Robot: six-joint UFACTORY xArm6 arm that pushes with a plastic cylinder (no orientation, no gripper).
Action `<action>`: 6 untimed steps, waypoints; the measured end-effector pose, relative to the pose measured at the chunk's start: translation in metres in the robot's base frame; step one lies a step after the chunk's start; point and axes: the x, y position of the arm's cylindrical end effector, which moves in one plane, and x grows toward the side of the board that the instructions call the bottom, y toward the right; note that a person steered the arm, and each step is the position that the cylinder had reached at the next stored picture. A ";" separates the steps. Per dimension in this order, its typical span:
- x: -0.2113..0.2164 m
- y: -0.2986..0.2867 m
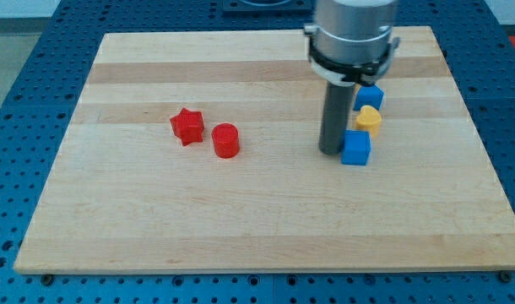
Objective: Move the blue cube down to the yellow heart
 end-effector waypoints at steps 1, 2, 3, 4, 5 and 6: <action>0.000 0.002; -0.014 -0.035; -0.048 -0.100; -0.069 -0.159; -0.074 -0.194; -0.093 -0.257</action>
